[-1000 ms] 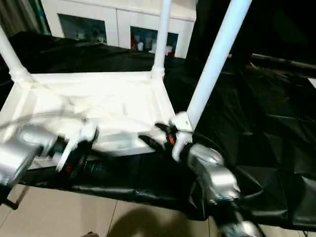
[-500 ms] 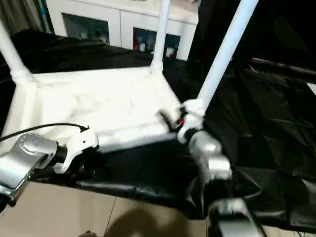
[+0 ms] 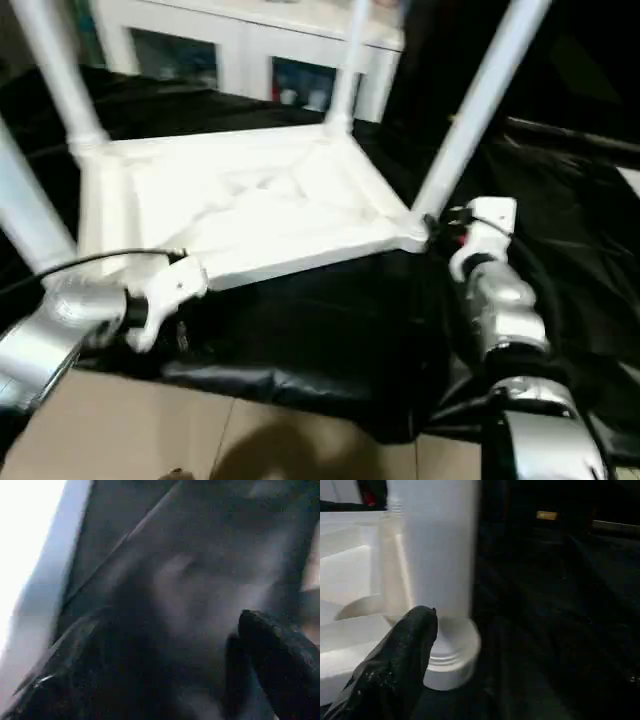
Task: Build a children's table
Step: Rotate leg to tighten
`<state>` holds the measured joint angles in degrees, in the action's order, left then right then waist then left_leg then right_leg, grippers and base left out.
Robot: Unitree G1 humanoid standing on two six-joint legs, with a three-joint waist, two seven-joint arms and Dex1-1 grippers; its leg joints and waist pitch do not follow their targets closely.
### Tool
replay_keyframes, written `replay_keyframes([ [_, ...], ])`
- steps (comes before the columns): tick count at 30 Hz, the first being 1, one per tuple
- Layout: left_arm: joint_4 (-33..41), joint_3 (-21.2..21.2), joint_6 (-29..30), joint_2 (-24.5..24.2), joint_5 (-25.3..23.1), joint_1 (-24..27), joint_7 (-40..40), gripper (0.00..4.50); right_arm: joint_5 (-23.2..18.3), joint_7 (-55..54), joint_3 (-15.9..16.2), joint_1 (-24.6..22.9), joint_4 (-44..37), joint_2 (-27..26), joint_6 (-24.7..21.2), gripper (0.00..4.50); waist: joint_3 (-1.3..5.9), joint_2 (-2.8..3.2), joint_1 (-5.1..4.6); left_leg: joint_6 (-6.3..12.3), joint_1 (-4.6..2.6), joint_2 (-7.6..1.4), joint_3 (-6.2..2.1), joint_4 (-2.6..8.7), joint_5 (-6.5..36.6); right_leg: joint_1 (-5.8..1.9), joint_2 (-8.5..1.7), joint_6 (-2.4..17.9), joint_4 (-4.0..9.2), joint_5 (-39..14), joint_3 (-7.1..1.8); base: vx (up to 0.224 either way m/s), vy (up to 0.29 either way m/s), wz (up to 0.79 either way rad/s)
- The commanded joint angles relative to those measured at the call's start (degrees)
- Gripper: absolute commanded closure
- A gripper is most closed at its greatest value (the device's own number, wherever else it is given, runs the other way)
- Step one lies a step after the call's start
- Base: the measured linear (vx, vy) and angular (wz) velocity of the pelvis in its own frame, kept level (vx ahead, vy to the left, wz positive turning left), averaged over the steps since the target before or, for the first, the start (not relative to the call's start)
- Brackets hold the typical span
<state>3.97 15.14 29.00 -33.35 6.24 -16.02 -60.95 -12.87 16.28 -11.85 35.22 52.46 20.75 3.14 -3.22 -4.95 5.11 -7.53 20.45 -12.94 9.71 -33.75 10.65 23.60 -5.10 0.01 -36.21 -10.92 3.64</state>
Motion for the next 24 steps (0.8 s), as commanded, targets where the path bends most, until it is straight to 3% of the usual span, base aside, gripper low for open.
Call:
replay_keyframes([
  [1, 2.3, -2.5, -1.0, -0.2, 2.3, 1.2, -0.3, 0.07, -0.1, 1.7, 0.2, -0.9, -0.6, -0.3, 0.5, 0.69, 4.09, 0.4, 0.36, 1.09, 0.82, 0.58, 0.82, 3.61, 5.3, -3.78, -1.68, 11.2, 2.93, -2.1, -1.9, 0.0, 0.0, 0.0],
  [2, 3.0, -5.1, -2.2, 0.5, 4.5, 3.2, 0.0, 0.07, 0.1, 3.7, 1.2, -2.1, -2.0, -0.9, 0.6, 0.69, 4.14, 0.59, 0.09, 1.95, 0.66, 0.62, 0.91, 3.45, 5.5, -3.65, -1.49, 11.6, 2.94, -1.7, -1.94, 0.0, 0.0, 0.0],
  [3, 3.0, -5.1, -2.2, 0.5, 4.5, 3.2, 0.0, 0.07, 0.1, 3.7, 1.2, -2.1, -2.0, -0.9, 0.6, 0.69, 3.93, 0.61, 0.11, 2.36, 0.6, 0.53, 0.99, 3.49, 6.0, -3.47, -1.5, 11.8, 3.21, -2.1, -1.98, 0.0, 0.0, 0.0],
  [5, 3.5, -9.5, -3.5, 1.5, 9.0, 6.4, -1.2, 0.07, 0.0, 7.7, 3.3, -4.7, -5.2, -2.0, 0.8, 0.69, 3.82, 0.76, 0.11, 2.57, 0.55, 0.44, 0.95, 3.63, 7.2, -3.46, -1.48, 11.7, 3.39, -3.9, -1.96, 0.0, 0.0, 0.0],
  [7, 5.1, -13.7, -2.4, -0.6, 13.6, 11.9, -4.9, 0.07, -0.9, 12.5, 5.4, -8.3, -9.7, -3.4, 1.0, 0.69, 3.66, 1.06, 0.01, 2.32, 0.48, 0.14, 0.77, 3.95, 9.6, -3.35, -1.63, 11.6, 3.64, -6.5, -1.94, 0.0, 0.0, 0.0],
  [9, 5.6, -15.1, -2.3, -3.4, 14.8, 15.3, -7.7, 0.07, -1.2, 14.3, 6.7, -10.3, -12.2, -3.9, 0.7, 0.69, 3.5, 1.43, 0.02, 2.52, 0.02, 0.06, 0.71, 4.2, 11.9, -2.89, -1.33, 11.5, 3.9, -8.3, -2.01, 0.0, 0.0, 0.0],
  [10, 5.4, -16.1, -2.4, -6.5, 14.9, 18.2, -10.4, 0.07, -0.9, 15.1, 7.7, -11.9, -13.8, -4.2, 0.8, 0.69, 3.42, 1.9, 0.06, 2.51, -0.29, -0.01, 0.73, 4.32, 12.9, -2.65, -1.27, 11.6, 4.01, -8.5, -2.09, 0.0, 0.0, 0.0],
  [11, 5.3, -16.2, -2.5, -7.2, 14.9, 18.8, -10.9, 0.07, -0.9, 15.3, 7.8, -12.1, -14.0, -4.3, 0.8, 0.69, 3.38, 1.76, 0.05, 2.52, -0.27, 0.03, 0.7, 4.31, 13.1, -2.72, -1.29, 11.7, 4.01, -8.4, -2.12, 0.0, 0.0, 0.0],
  [12, 4.9, -17.3, -2.7, -8.9, 14.9, 20.3, -12.2, 0.07, -0.8, 15.5, 8.1, -12.9, -14.5, -4.5, 0.9, 0.69, 3.03, 2.09, 0.01, 2.34, -0.39, -0.04, 0.69, 4.66, 15.0, -2.48, -1.2, 11.5, 4.23, -10.5, -2.14, 0.0, 0.0, 0.0],
  [15, 4.6, -18.1, -2.9, -10.1, 15.2, 21.4, -13.0, 0.07, -0.6, 15.7, 8.1, -13.4, -14.9, -4.7, 0.9, 0.69, 2.58, 2.2, 0.31, 1.26, -1.1, -0.13, 0.73, 4.85, 20.2, -1.87, -1.43, 11.0, 5.02, -16.8, -2.29, 0.0, 0.0, 0.0],
  [16, 2.8, -21.9, -3.4, -13.9, 15.6, 24.4, -15.5, 0.07, -0.5, 15.8, 7.9, -15.0, -15.9, -5.5, 0.9, 0.69, 2.4, 2.44, 0.32, 0.94, -0.81, -0.02, 0.5, 4.97, 21.4, -2.01, -1.66, 10.2, 5.13, -18.9, -2.34, 0.0, 0.0, 0.0],
  [17, 0.8, -25.7, -4.1, -16.0, 15.9, 25.7, -16.9, 0.07, -0.3, 15.6, 7.9, -15.9, -16.1, -5.9, 1.1, 0.69, 2.47, 2.12, 0.17, 1.01, -0.49, 0.07, 0.41, 5.05, 21.1, -2.31, -1.73, 9.6, 5.19, -19.7, -2.35, 0.0, 0.0, 0.0],
  [18, 0.8, -25.7, -4.1, -16.0, 15.9, 25.7, -16.9, 0.07, -0.3, 15.6, 7.9, -15.9, -16.1, -5.9, 1.1, 0.69, 2.32, 2.25, 0.04, 0.98, -0.51, 0.08, 0.28, 5.22, 21.4, -2.14, -1.64, 8.5, 5.52, -22.0, -2.34, 0.0, 0.0, 0.0],
  [19, -1.2, -28.9, -4.8, -18.1, 16.7, 26.7, -17.9, 0.07, -0.2, 15.5, 8.0, -16.9, -16.7, -6.1, 0.9, 0.69, 2.33, 2.31, 0.08, 0.85, -0.72, 0.1, 0.17, 5.19, 21.8, -2.06, -1.69, 8.3, 5.72, -23.0, -2.38, 0.0, 0.0, 0.0],
  [20, -4.0, -32.2, -5.4, -20.9, 17.2, 27.1, -19.9, 0.07, -0.2, 15.4, 8.2, -17.6, -17.0, -6.4, 0.9, 0.69, 2.32, 2.11, 0.14, 0.92, -0.8, 0.13, 0.2, 5.12, 21.6, -1.95, -1.68, 8.4, 5.76, -22.8, -2.41, 0.0, 0.0, 0.0],
  [24, -8.5, -35.8, -5.9, -25.5, 18.0, 27.0, -22.8, 0.07, -0.1, 15.5, 8.7, -18.4, -16.7, -6.6, 0.9, 0.69, 2.19, 2.38, -0.02, 1.1, -0.88, -0.01, -0.03, 5.46, 21.6, -1.88, -1.51, 9.5, 5.37, -20.2, -2.45, 0.0, 0.0, 0.0],
])
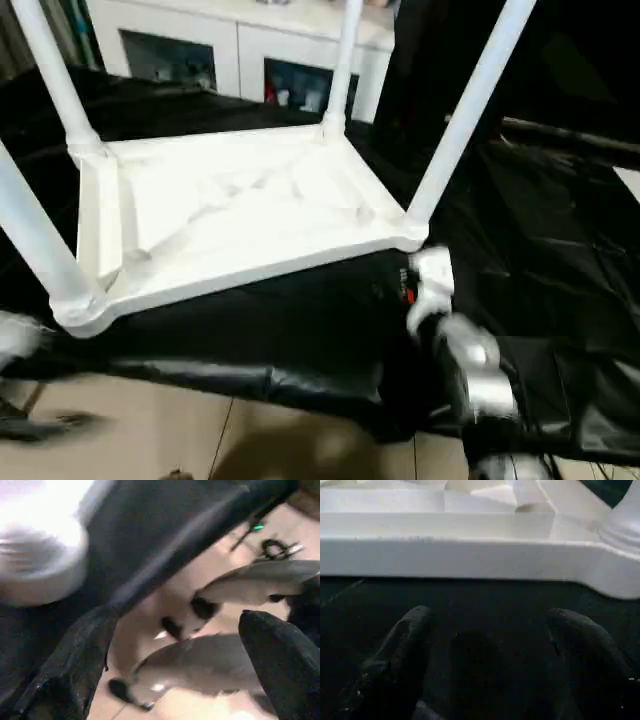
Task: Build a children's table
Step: Rotate leg to tighten, then rotate table base
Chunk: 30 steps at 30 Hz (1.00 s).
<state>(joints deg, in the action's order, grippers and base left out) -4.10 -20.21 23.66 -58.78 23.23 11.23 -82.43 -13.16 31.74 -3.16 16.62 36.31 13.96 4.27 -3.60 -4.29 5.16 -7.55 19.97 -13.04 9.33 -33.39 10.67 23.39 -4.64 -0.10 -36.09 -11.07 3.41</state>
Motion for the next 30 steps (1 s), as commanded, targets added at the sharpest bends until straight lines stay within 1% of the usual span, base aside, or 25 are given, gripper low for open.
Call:
replay_keyframes([
  [1, -1.0, -0.9, -0.6, -0.4, 1.0, -0.5, -1.5, 0.07, 0.3, 0.0, 0.0, 0.2, -0.4, 0.1, -0.2, 0.69, 2.42, 1.8, -0.06, 1.01, -0.5, 0.02, 0.33, 5.16, 22.5, -1.57, -2.03, 10.1, 5.24, -20.5, -2.25, 0.0, 0.0, 0.0],
  [2, -2.5, -1.8, -0.8, -1.5, 0.9, -1.3, -2.0, 0.07, 0.6, -0.1, 0.1, 0.2, 0.0, 0.1, -0.1, 0.69, 2.46, 1.86, 0.0, 0.96, -0.71, 0.03, 0.39, 5.11, 22.7, -1.44, -2.11, 10.5, 5.24, -20.4, -2.38, 0.0, 0.0, 0.0],
  [4, -4.1, -2.8, -1.1, -2.7, 1.2, -2.3, -2.4, 0.07, 0.9, -0.3, 0.0, 0.0, -0.1, -0.1, -0.2, 0.69, 2.67, 2.09, -0.05, 1.01, -0.36, -0.01, 0.34, 5.19, 20.5, -1.91, -2.14, 11.4, 4.75, -16.8, -2.46, 0.0, 0.0, 0.0],
  [5, -4.8, -3.3, -1.4, -2.8, 1.7, -2.9, -2.4, 0.07, 1.0, -0.3, 0.0, -0.2, -0.3, -0.1, -0.3, 0.69, 2.65, 2.0, -0.03, 1.09, -0.39, 0.06, 0.41, 5.17, 20.2, -1.9, -2.1, 11.4, 4.81, -16.7, -2.46, 0.0, 0.0, 0.0],
  [6, -5.6, -3.9, -1.7, -2.9, 2.2, -3.8, -2.4, 0.07, 1.1, -0.4, 0.0, -0.3, -0.4, -0.1, -0.3, 0.69, 2.77, 2.16, 0.1, 1.02, -0.58, 0.11, 0.51, 5.03, 19.4, -1.86, -2.13, 11.8, 4.73, -15.5, -2.52, 0.0, 0.0, 0.0],
  [7, -6.3, -4.4, -2.0, -3.0, 2.7, -4.6, -2.3, 0.07, 1.2, -0.5, 0.0, -0.4, -0.5, -0.2, -0.4, 0.69, 2.84, 2.16, 0.14, 0.95, -0.5, 0.17, 0.51, 5.01, 18.8, -2.01, -2.11, 12.2, 4.54, -14.1, -2.5, 0.0, 0.0, 0.0],
  [8, -9.0, -5.4, -2.0, -3.0, 4.2, -7.6, -2.4, 0.07, 1.3, -0.7, 0.1, -0.6, -0.6, -0.2, -0.3, 0.69, 2.84, 2.14, 0.12, 0.84, -0.46, 0.11, 0.47, 5.06, 18.6, -2.09, -2.1, 12.3, 4.49, -13.6, -2.46, 0.0, 0.0, 0.0],
  [9, -9.5, -5.6, -2.1, -2.9, 4.4, -8.3, -2.4, 0.07, 1.3, -0.7, 0.1, -0.6, -0.6, -0.2, -0.3, 0.69, 2.88, 2.15, 0.29, 0.69, -0.72, 0.33, 0.62, 4.93, 19.0, -1.91, -1.96, 12.3, 4.5, -13.8, -2.41, 0.0, 0.0, 0.0],
  [10, -11.9, -6.1, -2.6, -2.1, 5.5, -11.7, -1.7, 0.07, 1.4, -0.8, 0.2, -0.6, -0.5, -0.3, -0.3, 0.69, 3.0, 2.1, 0.27, 0.53, -0.55, 0.29, 0.49, 4.94, 18.5, -2.24, -2.11, 12.7, 4.3, -12.8, -2.41, 0.0, 0.0, 0.0],
  [11, -11.9, -6.1, -2.6, -2.1, 5.5, -11.7, -1.7, 0.07, 1.4, -0.8, 0.2, -0.6, -0.5, -0.3, -0.3, 0.69, 2.97, 2.13, 0.35, 0.44, -0.63, 0.31, 0.54, 4.93, 18.6, -2.15, -2.08, 12.7, 4.32, -12.9, -2.38, 0.0, 0.0, 0.0],
  [12, -12.5, -6.2, -2.7, -1.7, 5.9, -12.8, -1.5, 0.07, 1.4, -0.9, 0.3, -0.6, -0.5, -0.3, -0.2, 0.69, 3.0, 2.0, 0.27, 0.34, -0.47, 0.23, 0.45, 4.95, 18.4, -2.39, -2.22, 12.8, 4.2, -12.7, -2.39, 0.0, 0.0, 0.0],
  [13, -13.5, -6.0, -2.5, 0.2, 6.7, -15.5, -0.1, 0.07, 1.6, -1.0, 0.4, -0.6, -0.3, -0.6, -0.1, 0.69, 2.95, 2.0, 0.29, 0.2, -0.42, 0.25, 0.47, 4.98, 18.6, -2.39, -2.21, 12.6, 4.31, -13.7, -2.37, 0.0, 0.0, 0.0],
  [14, -13.5, -5.6, -1.7, 1.7, 7.5, -17.0, 0.8, 0.07, 1.7, -1.0, 0.6, -0.5, -0.2, -0.8, -0.2, 0.69, 2.99, 2.09, 0.36, 0.06, -0.57, 0.22, 0.48, 4.94, 18.9, -2.32, -2.31, 12.7, 4.32, -14.2, -2.38, 0.0, 0.0, 0.0],
  [15, -13.5, -5.3, -1.6, 2.4, 7.7, -17.6, 1.1, 0.07, 1.7, -0.9, 0.6, -0.5, -0.1, -0.9, -0.2, 0.69, 3.14, 2.08, 0.48, -0.15, -0.62, 0.17, 0.53, 4.8, 18.2, -2.39, -2.47, 13.1, 4.28, -13.6, -2.45, 0.0, 0.0, 0.0],
  [16, -13.4, -4.9, -1.6, 3.0, 7.8, -18.0, 1.3, 0.07, 1.6, -0.7, 0.7, -0.4, -0.1, -1.0, -0.3, 0.69, 3.2, 2.07, 0.46, -0.12, -0.38, 0.15, 0.5, 4.81, 17.2, -2.52, -2.47, 13.2, 4.1, -12.3, -2.48, 0.0, 0.0, 0.0],
  [17, -13.3, -3.6, -2.0, 4.6, 7.3, -19.0, 2.4, 0.07, 1.5, 0.2, 1.0, -0.5, -0.3, -1.2, -0.4, 0.69, 3.22, 1.98, 0.45, -0.11, -0.35, 0.12, 0.52, 4.82, 16.9, -2.58, -2.4, 13.2, 4.05, -12.0, -2.44, 0.0, 0.0, 0.0],
  [18, -13.3, -3.6, -2.0, 4.6, 7.3, -19.0, 2.4, 0.07, 1.5, 0.2, 1.0, -0.5, -0.3, -1.2, -0.4, 0.69, 3.34, 2.0, 0.55, -0.02, -0.5, 0.11, 0.55, 4.71, 16.3, -2.57, -2.41, 13.3, 3.99, -10.8, -2.44, 0.0, 0.0, 0.0],
  [19, -14.2, -2.7, -2.9, 5.7, 6.7, -19.8, 2.8, 0.07, 1.4, 0.9, 1.4, -0.6, -0.5, -1.2, -0.5, 0.69, 3.36, 1.74, 0.4, 0.19, -0.26, 0.15, 0.57, 4.7, 15.6, -2.76, -2.36, 13.4, 3.89, -10.1, -2.46, 0.0, 0.0, 0.0],
  [21, -17.2, -1.0, -4.8, 8.2, 5.3, -22.0, 4.1, 0.07, 1.6, 1.9, 2.1, -0.7, -0.7, -1.2, -0.5, 0.69, 3.43, 1.94, 0.46, 0.32, -0.42, 0.21, 0.61, 4.59, 15.4, -2.7, -2.33, 13.3, 3.91, -9.8, -2.47, 0.0, 0.0, 0.0],
  [23, -18.6, 0.2, -5.6, 10.1, 4.8, -24.0, 4.9, 0.07, 1.6, 2.2, 2.2, -0.6, -0.6, -1.2, -0.4, 0.69, 3.43, 1.83, 0.48, 0.18, -0.39, 0.25, 0.63, 4.61, 15.2, -2.78, -2.33, 13.1, 3.98, -10.2, -2.45, 0.0, 0.0, 0.0],
  [24, -18.9, 0.7, -5.2, 11.2, 4.9, -25.1, 5.5, 0.07, 1.8, 2.2, 2.3, -0.4, -0.4, -1.1, -0.4, 0.69, 3.47, 1.87, 0.58, 0.16, -0.48, 0.22, 0.63, 4.57, 15.3, -2.75, -2.38, 13.1, 4.02, -10.3, -2.47, 0.0, 0.0, 0.0],
  [26, -18.8, 1.3, -4.2, 12.9, 5.6, -26.5, 6.4, 0.07, 2.1, 2.2, 2.2, -0.1, -0.1, -1.2, -0.4, 0.69, 3.57, 1.99, 0.8, -0.21, -0.41, 0.15, 0.59, 4.52, 15.3, -2.83, -2.44, 13.3, 3.83, -9.7, -2.44, 0.0, 0.0, 0.0],
  [27, -18.3, 1.6, -3.3, 13.5, 6.1, -26.9, 6.5, 0.07, 2.2, 2.2, 2.2, 0.1, 0.1, -1.2, -0.4, 0.69, 3.65, 1.94, 0.84, -0.31, -0.39, 0.15, 0.61, 4.46, 14.9, -2.91, -2.44, 13.6, 3.74, -8.8, -2.43, 0.0, 0.0, 0.0],
  [28, -15.8, 2.8, -1.4, 15.2, 7.7, -27.3, 6.2, 0.07, 2.6, 2.1, 2.4, 0.6, 0.8, -1.3, -0.3, 0.69, 3.67, 2.06, 0.88, -0.49, -0.38, 0.1, 0.59, 4.45, 14.8, -2.9, -2.47, 13.9, 3.58, -8.3, -2.41, 0.0, 0.0, 0.0],
  [30, -12.9, 4.1, 1.0, 16.6, 9.7, -27.4, 5.4, 0.07, 3.3, 1.5, 2.6, 1.3, 1.9, -1.4, -0.4, 0.69, 3.79, 2.1, 0.92, -0.72, -0.4, 0.08, 0.64, 4.36, 14.7, -2.94, -2.45, 14.4, 3.45, -7.3, -2.37, 0.0, 0.0, 0.0],
])
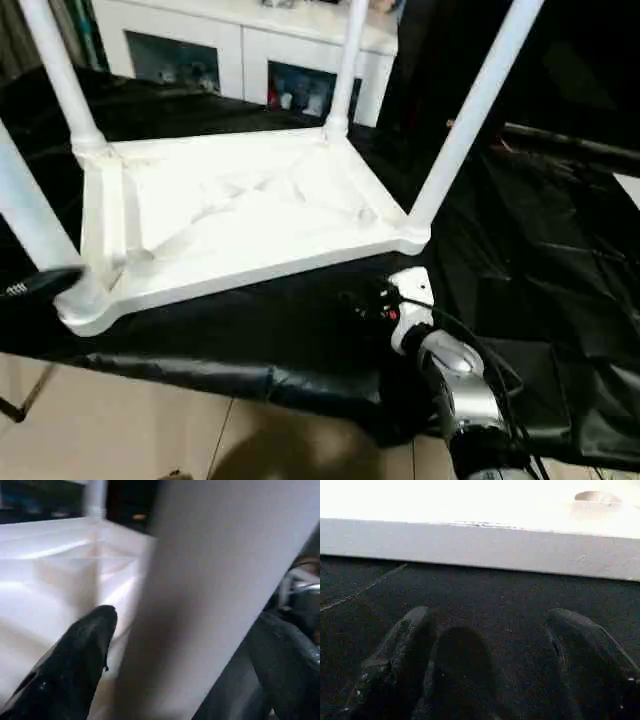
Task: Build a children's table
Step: Rotate table base
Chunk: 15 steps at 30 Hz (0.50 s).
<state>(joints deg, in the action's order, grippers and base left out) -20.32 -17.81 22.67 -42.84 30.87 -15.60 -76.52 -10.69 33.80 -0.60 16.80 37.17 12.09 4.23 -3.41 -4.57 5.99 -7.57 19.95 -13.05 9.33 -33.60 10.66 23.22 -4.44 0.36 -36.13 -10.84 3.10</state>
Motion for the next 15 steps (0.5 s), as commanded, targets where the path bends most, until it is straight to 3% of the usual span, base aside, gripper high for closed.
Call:
replay_keyframes([
  [1, 4.8, 2.2, 3.2, 1.1, 3.1, -0.5, -0.6, 0.07, 1.3, -1.2, 0.1, 1.5, 1.8, 0.3, -0.3, 0.69, 3.64, 2.66, 0.17, -0.71, -0.34, 0.19, 0.63, 4.53, 14.4, -2.83, -2.6, 14.1, 3.45, -6.9, -2.04, 0.0, 0.0, 0.0],
  [4, 14.2, 5.3, 10.9, 2.3, 9.4, 1.1, -2.1, 0.07, 3.4, -5.0, 0.6, 4.1, 5.4, -0.2, -0.1, 0.69, 3.73, 2.64, 0.12, -1.31, -0.35, 0.2, 0.72, 4.4, 13.8, -2.85, -2.52, 15.0, 3.12, -5.5, -1.96, 0.0, 0.0, 0.0],
  [6, 16.8, 6.4, 12.8, 2.5, 10.8, 1.6, -2.5, 0.07, 3.7, -5.9, 0.6, 5.0, 6.5, -0.3, -0.1, 0.69, 3.65, 2.58, 0.23, -1.13, -0.41, 0.27, 0.86, 4.35, 13.8, -2.77, -2.33, 15.0, 3.23, -5.0, -1.96, 0.0, 0.0, 0.0],
  [8, 19.8, 8.5, 14.2, 2.7, 11.2, 2.3, -2.9, 0.07, 4.1, -6.8, 0.5, 6.2, 7.8, -0.6, -0.2, 0.69, 3.71, 2.18, 0.21, -0.76, -0.3, 0.39, 0.91, 4.26, 13.4, -2.99, -2.21, 14.4, 3.21, -5.0, -1.97, 0.0, 0.0, 0.0],
  [10, 22.9, 10.8, 15.2, 3.4, 11.2, 2.7, -3.1, 0.07, 5.0, -7.9, 0.8, 7.6, 9.5, -0.9, -0.1, 0.69, 3.64, 2.32, 0.21, -0.68, -0.15, 0.38, 0.83, 4.3, 12.6, -3.11, -2.31, 13.7, 3.29, -6.1, -2.01, 0.0, 0.0, 0.0],
  [11, 23.5, 11.8, 14.9, 4.5, 10.9, 2.1, -2.6, 0.07, 5.3, -8.0, 1.0, 8.5, 10.2, -1.1, 0.0, 0.69, 3.59, 2.36, 0.19, -0.75, -0.2, 0.38, 0.87, 4.31, 12.6, -3.05, -2.3, 13.2, 3.36, -7.1, -2.04, 0.0, 0.0, 0.0],
  [12, 24.4, 13.7, 14.4, 6.8, 10.4, 1.0, -1.7, 0.07, 5.9, -8.2, 1.4, 10.0, 11.6, -1.5, 0.1, 0.69, 3.57, 2.03, 0.1, -0.83, -0.18, 0.34, 0.95, 4.3, 12.3, -3.03, -2.3, 12.9, 3.41, -8.0, -2.09, 0.0, 0.0, 0.0],
  [13, 24.7, 15.3, 14.1, 8.5, 9.8, -0.1, -0.8, 0.07, 6.1, -8.2, 1.6, 11.2, 12.7, -1.9, 0.4, 0.69, 3.57, 2.09, 0.14, -0.97, -0.54, 0.26, 1.1, 4.23, 12.8, -2.69, -2.29, 12.9, 3.61, -8.4, -2.1, 0.0, 0.0, 0.0],
  [14, 24.3, 17.1, 13.1, 10.6, 8.8, -1.4, 0.0, 0.07, 6.3, -8.1, 1.8, 12.2, 13.7, -2.3, 0.6, 0.69, 3.6, 1.73, 0.11, -0.94, -0.52, 0.26, 1.15, 4.17, 12.6, -2.7, -2.28, 13.0, 3.57, -8.3, -2.12, 0.0, 0.0, 0.0],
  [15, 23.9, 18.5, 12.7, 12.2, 8.2, -2.5, 0.7, 0.07, 6.5, -8.2, 1.9, 13.1, 14.5, -2.6, 0.9, 0.69, 3.59, 1.93, 0.29, -1.03, -0.52, 0.38, 1.22, 4.16, 12.3, -2.72, -2.24, 12.7, 3.64, -8.1, -2.17, 0.0, 0.0, 0.0],
])
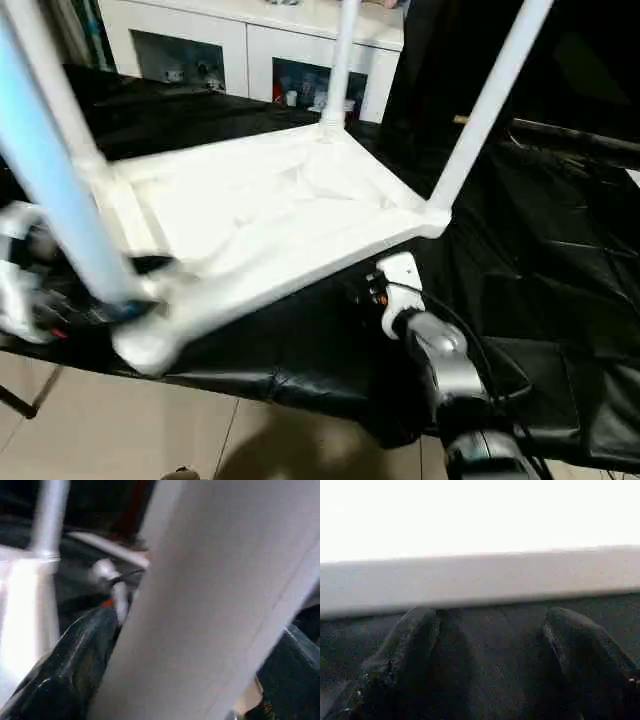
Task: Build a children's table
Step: Rotate table base
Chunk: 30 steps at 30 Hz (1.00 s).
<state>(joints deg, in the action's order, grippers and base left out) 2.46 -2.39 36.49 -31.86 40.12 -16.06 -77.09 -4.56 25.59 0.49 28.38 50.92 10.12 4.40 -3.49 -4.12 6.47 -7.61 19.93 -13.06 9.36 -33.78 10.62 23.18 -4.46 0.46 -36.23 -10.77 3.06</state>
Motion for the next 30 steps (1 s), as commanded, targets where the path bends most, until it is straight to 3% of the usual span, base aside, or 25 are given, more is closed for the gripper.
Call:
replay_keyframes([
  [1, 0.4, 5.0, -1.7, 3.1, -1.9, -3.4, 1.7, 0.07, 0.6, 0.1, 1.0, 2.4, 1.6, -1.0, 1.1, 0.69, 3.7, 1.47, -0.31, -1.03, -0.38, 0.35, 1.13, 4.28, 12.5, -2.72, -2.28, 12.5, 3.62, -8.1, -2.19, 0.0, 0.0, 0.0],
  [2, 0.2, 5.4, -1.8, 3.5, -2.0, -3.7, 1.6, 0.07, 0.6, 0.2, 1.0, 2.6, 1.7, -1.1, 1.2, 0.69, 3.7, 1.22, -0.44, -1.18, 0.11, 0.41, 0.9, 4.4, 12.4, -3.18, -2.31, 11.5, 3.66, -9.5, -2.07, 0.0, 0.0, 0.0],
  [4, -0.3, 6.5, -2.4, 4.6, -2.6, -4.4, 1.6, 0.07, 0.5, 0.5, 1.1, 3.0, 1.9, -1.4, 1.3, 0.69, 3.78, 0.86, -0.84, -1.35, 0.42, 0.48, 0.79, 4.4, 12.5, -3.35, -2.46, 9.8, 3.87, -12.5, -2.11, 0.0, 0.0, 0.0],
  [6, -2.7, 8.6, -4.2, 7.8, -4.3, -6.8, 2.2, 0.07, 0.7, 0.6, 1.2, 3.8, 2.3, -2.2, 1.4, 0.69, 3.84, 0.94, -1.14, -1.12, 0.18, 0.53, 0.93, 4.14, 11.6, -3.01, -2.37, 9.6, 4.02, -12.0, -2.2, 0.0, 0.0, 0.0],
  [7, -4.7, 10.9, -5.5, 10.5, -5.8, -8.6, 2.3, 0.07, 0.9, 0.6, 1.4, 4.5, 2.8, -2.8, 1.5, 0.69, 3.89, 0.78, -1.31, -0.97, 0.34, 0.54, 0.95, 4.17, 11.0, -3.18, -2.34, 9.7, 3.96, -11.3, -2.26, 0.0, 0.0, 0.0],
  [8, -5.5, 11.9, -6.1, 11.4, -6.5, -9.2, 2.0, 0.07, 0.9, 0.7, 1.5, 4.7, 3.0, -3.0, 1.6, 0.69, 3.96, 1.08, -1.28, -0.87, 0.31, 0.57, 0.94, 4.11, 10.4, -3.08, -2.3, 9.9, 3.86, -10.5, -2.21, 0.0, 0.0, 0.0],
  [10, -6.8, 13.5, -7.0, 13.2, -7.8, -10.2, 1.8, 0.07, 1.1, 0.9, 1.5, 5.2, 4.0, -3.3, 2.1, 0.69, 4.04, 0.7, -1.53, -0.44, 0.52, 0.55, 0.95, 4.07, 9.7, -3.29, -2.27, 10.2, 3.77, -9.1, -2.2, 0.0, 0.0, 0.0],
  [12, -7.5, 14.1, -7.6, 14.0, -8.5, -10.7, 2.0, 0.07, 1.2, 0.9, 1.5, 5.3, 4.3, -3.3, 2.3, 0.69, 4.15, 0.71, -1.65, -0.12, 0.68, 0.61, 0.92, 3.96, 8.6, -3.47, -2.27, 10.6, 3.52, -7.1, -2.23, 0.0, 0.0, 0.0],
  [14, -12.4, 16.9, -12.5, 17.2, -13.6, -13.0, 6.0, 0.07, 1.8, 0.2, 1.2, 5.8, 5.7, -3.4, 3.0, 0.69, 4.17, 0.76, -1.76, 0.5, 0.42, 0.62, 1.09, 3.83, 8.6, -3.24, -2.09, 10.9, 3.71, -6.4, -2.28, 0.0, 0.0, 0.0],
  [15, -12.4, 16.9, -12.5, 17.2, -13.6, -13.0, 6.0, 0.07, 1.8, 0.2, 1.2, 5.8, 5.7, -3.4, 3.0, 0.69, 4.15, 0.71, -1.75, 0.6, 0.53, 0.59, 1.0, 3.86, 8.6, -3.4, -2.2, 11.0, 3.67, -6.5, -2.25, 0.0, 0.0, 0.0],
  [16, -19.3, 17.4, -19.4, 20.7, -18.8, -15.5, 12.0, 0.07, 1.9, -0.6, 0.7, 5.8, 6.2, -3.0, 3.2, 0.69, 4.12, 1.06, -1.8, 0.78, 0.52, 0.63, 1.01, 3.85, 8.7, -3.32, -2.11, 11.1, 3.91, -6.5, -2.3, 0.0, 0.0, 0.0],
  [17, -21.4, 17.5, -21.2, 21.6, -20.3, -16.3, 13.7, 0.07, 1.9, -0.7, 0.6, 5.7, 6.3, -2.8, 3.3, 0.69, 4.05, 0.98, -1.84, 1.08, 0.34, 0.76, 1.15, 3.75, 9.3, -3.14, -1.86, 10.8, 4.3, -6.8, -2.3, 0.0, 0.0, 0.0],
  [18, -23.1, 17.8, -22.6, 22.3, -21.3, -16.9, 14.4, 0.07, 1.8, -0.6, 0.4, 5.5, 6.2, -2.4, 3.4, 0.69, 4.31, 0.97, -1.49, 1.1, 0.14, 0.55, 1.07, 3.72, 9.1, -3.38, -2.21, 11.2, 3.92, -6.2, -2.33, 0.0, 0.0, 0.0],
  [19, -24.2, 18.2, -23.5, 22.8, -22.0, -17.3, 14.5, 0.07, 1.4, -0.1, 0.1, 5.2, 6.0, -2.3, 3.5, 0.69, 4.19, 0.78, -1.67, 1.29, 0.5, 0.63, 1.08, 3.77, 9.0, -3.43, -2.12, 11.2, 3.96, -6.2, -2.34, 0.0, 0.0, 0.0],
  [22, -25.5, 19.7, -25.6, 24.3, -23.9, -17.8, 15.7, 0.07, 1.0, 1.6, 0.1, 4.0, 4.9, -1.7, 3.7, 0.69, 4.35, 0.66, -1.63, 2.07, 0.47, 0.54, 1.04, 3.6, 9.3, -3.54, -2.3, 11.7, 3.94, -6.2, -2.34, 0.0, 0.0, 0.0],
  [25, -27.2, 20.6, -27.9, 26.3, -25.9, -18.3, 17.9, 0.07, 0.5, 3.9, 0.0, 3.1, 4.5, -1.3, 4.2, 0.69, 4.31, 0.81, -1.43, 3.08, 0.45, 0.47, 1.07, 3.56, 8.6, -3.46, -2.22, 13.1, 3.84, -4.0, -2.3, 0.0, 0.0, 0.0],
  [26, -28.5, 21.0, -29.4, 27.3, -27.2, -18.8, 19.9, 0.07, 0.6, 4.3, 0.1, 2.7, 4.3, -1.1, 4.5, 0.69, 4.35, 1.15, -1.31, 3.12, 0.31, 0.38, 1.05, 3.56, 8.8, -3.38, -2.24, 13.4, 3.82, -3.9, -2.28, 0.0, 0.0, 0.0],
  [28, -31.0, 21.1, -31.6, 28.5, -28.7, -19.7, 21.9, 0.07, 0.7, 4.5, 0.0, 2.3, 4.1, -0.8, 4.8, 0.69, 4.21, 0.95, -1.2, 3.06, 0.23, 0.41, 1.08, 3.61, 10.5, -3.34, -2.16, 13.4, 4.1, -5.4, -2.22, 0.0, 0.0, 0.0],
  [30, -36.7, 20.9, -36.5, 30.3, -32.2, -22.3, 27.7, 0.07, 0.4, 4.4, -0.7, 1.6, 3.0, -0.1, 5.0, 0.69, 4.2, 1.13, -1.15, 2.86, 0.26, 0.46, 0.98, 3.67, 11.5, -3.4, -2.26, 12.8, 4.29, -7.4, -2.24, 0.0, 0.0, 0.0],
])
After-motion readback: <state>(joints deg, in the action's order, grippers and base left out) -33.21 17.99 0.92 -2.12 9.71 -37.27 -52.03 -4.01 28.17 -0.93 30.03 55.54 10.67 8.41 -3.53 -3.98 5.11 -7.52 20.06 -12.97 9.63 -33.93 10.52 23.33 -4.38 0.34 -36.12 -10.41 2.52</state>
